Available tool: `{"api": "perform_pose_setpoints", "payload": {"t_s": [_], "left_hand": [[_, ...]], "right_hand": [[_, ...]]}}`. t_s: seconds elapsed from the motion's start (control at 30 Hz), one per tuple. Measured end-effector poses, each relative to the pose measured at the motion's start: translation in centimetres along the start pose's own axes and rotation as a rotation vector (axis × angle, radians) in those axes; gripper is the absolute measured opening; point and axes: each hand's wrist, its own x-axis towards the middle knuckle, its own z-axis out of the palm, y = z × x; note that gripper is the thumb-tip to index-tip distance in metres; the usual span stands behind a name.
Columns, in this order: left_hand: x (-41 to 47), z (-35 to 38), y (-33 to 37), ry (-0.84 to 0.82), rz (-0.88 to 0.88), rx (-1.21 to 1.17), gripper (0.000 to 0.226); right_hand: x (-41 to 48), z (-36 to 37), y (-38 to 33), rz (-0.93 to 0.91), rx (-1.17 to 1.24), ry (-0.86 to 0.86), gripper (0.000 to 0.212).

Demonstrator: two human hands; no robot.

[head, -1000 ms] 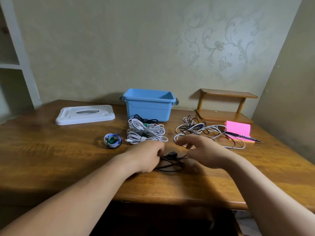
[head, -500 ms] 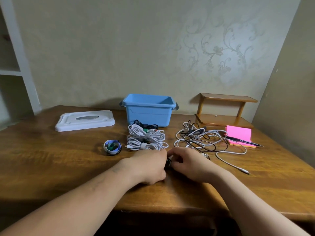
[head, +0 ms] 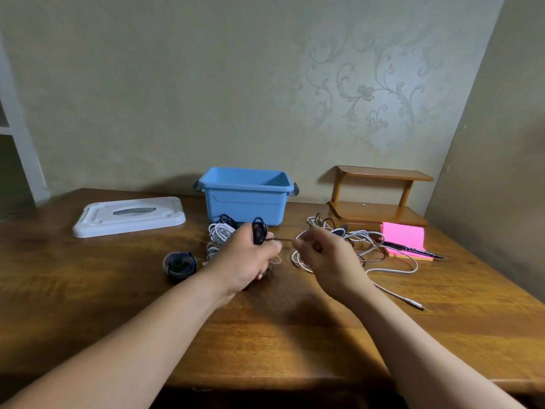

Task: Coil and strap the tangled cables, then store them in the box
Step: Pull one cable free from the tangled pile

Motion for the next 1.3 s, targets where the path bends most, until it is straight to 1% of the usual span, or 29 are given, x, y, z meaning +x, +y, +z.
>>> {"api": "perform_pose_setpoints", "payload": {"t_s": [0.1, 0.13, 0.2, 0.23, 0.3, 0.33, 0.4, 0.43, 0.5, 0.6, 0.63, 0.67, 0.73, 0.77, 0.83, 0.9, 0.97, 1.03, 1.1, 1.13, 1.17, 1.2, 1.3], "left_hand": [[1.3, 1.3, 0.3, 0.166, -0.03, -0.3, 0.016], [1.7, 1.6, 0.6, 0.206, -0.055, -0.392, 0.016], [2.7, 1.8, 1.1, 0.234, -0.096, -0.511, 0.015], [3.1, 1.7, 1.2, 0.214, -0.102, -0.537, 0.014], [3.7, 0.8, 1.0, 0.103, -0.086, -0.514, 0.013], [3.9, 0.2, 0.9, 0.03, -0.079, -0.455, 0.014], [4.4, -1.0, 0.4, -0.094, -0.072, -0.341, 0.02], [4.7, -1.6, 0.2, -0.13, -0.065, -0.338, 0.027], [5.5, -2.9, 0.1, -0.135, -0.046, -0.461, 0.043], [6.7, -4.3, 0.3, -0.044, -0.055, -0.761, 0.04], [7.1, -4.2, 0.3, 0.001, -0.051, -0.795, 0.04], [7.4, -3.7, 0.1, 0.05, -0.035, -0.761, 0.04], [7.8, -2.2, -0.6, 0.151, 0.039, -0.568, 0.039], [7.8, -1.5, -0.8, 0.181, 0.08, -0.478, 0.036], [7.7, -0.6, -0.9, 0.189, 0.131, -0.387, 0.03], [7.6, -0.8, -0.6, 0.19, 0.15, -0.383, 0.027], [7.5, -1.3, -0.4, 0.226, 0.126, -0.446, 0.032], [7.5, -1.5, -0.2, 0.214, 0.089, -0.592, 0.041], [7.6, -2.1, 0.0, 0.195, 0.083, -0.8, 0.041], [7.7, -2.7, 0.1, 0.207, 0.086, -0.863, 0.041], [7.8, -3.5, 0.1, 0.227, 0.09, -0.873, 0.043], [7.9, -4.4, 0.1, 0.251, 0.096, -0.833, 0.045], [7.8, -5.7, -0.6, 0.287, 0.145, -0.57, 0.041]], "right_hand": [[1.6, 1.5, -1.8, -0.019, 0.182, 0.162, 0.017], [2.3, 1.9, -2.4, -0.024, 0.219, 0.195, 0.017], [3.6, 2.5, -3.3, -0.026, 0.274, 0.216, 0.017], [4.3, 2.8, -3.4, -0.02, 0.29, 0.209, 0.019], [5.7, 3.2, -3.2, -0.003, 0.316, 0.189, 0.018], [6.4, 3.2, -3.0, 0.006, 0.327, 0.184, 0.016], [7.6, 3.0, -2.7, -0.006, 0.336, 0.177, 0.022], [8.1, 2.8, -2.5, -0.027, 0.319, 0.165, 0.025], [8.5, 2.3, -2.1, -0.069, 0.235, 0.123, 0.03], [8.1, 2.2, -0.6, -0.091, 0.027, 0.1, 0.028], [7.9, 2.3, -0.3, -0.094, -0.03, 0.113, 0.025], [7.8, 2.5, -0.2, -0.097, -0.037, 0.136, 0.022], [7.5, 3.2, -0.8, -0.106, 0.035, 0.183, 0.022], [7.4, 3.5, -1.3, -0.118, 0.067, 0.19, 0.022], [6.8, 4.4, -2.4, -0.176, 0.099, 0.147, 0.017], [6.2, 5.3, -2.9, -0.251, 0.094, 0.051, 0.01], [5.9, 5.9, -3.0, -0.294, 0.025, -0.033, 0.01], [5.8, 5.9, -2.7, -0.283, -0.02, -0.055, 0.015], [5.8, 5.1, -2.0, -0.258, -0.067, -0.053, 0.016], [5.9, 4.5, -1.6, -0.246, -0.116, -0.055, 0.015], [6.0, 3.7, -1.2, -0.233, -0.171, -0.06, 0.016], [6.2, 2.9, -0.7, -0.211, -0.218, -0.064, 0.019], [6.5, 1.1, 0.0, -0.145, -0.233, -0.056, 0.023]]}}
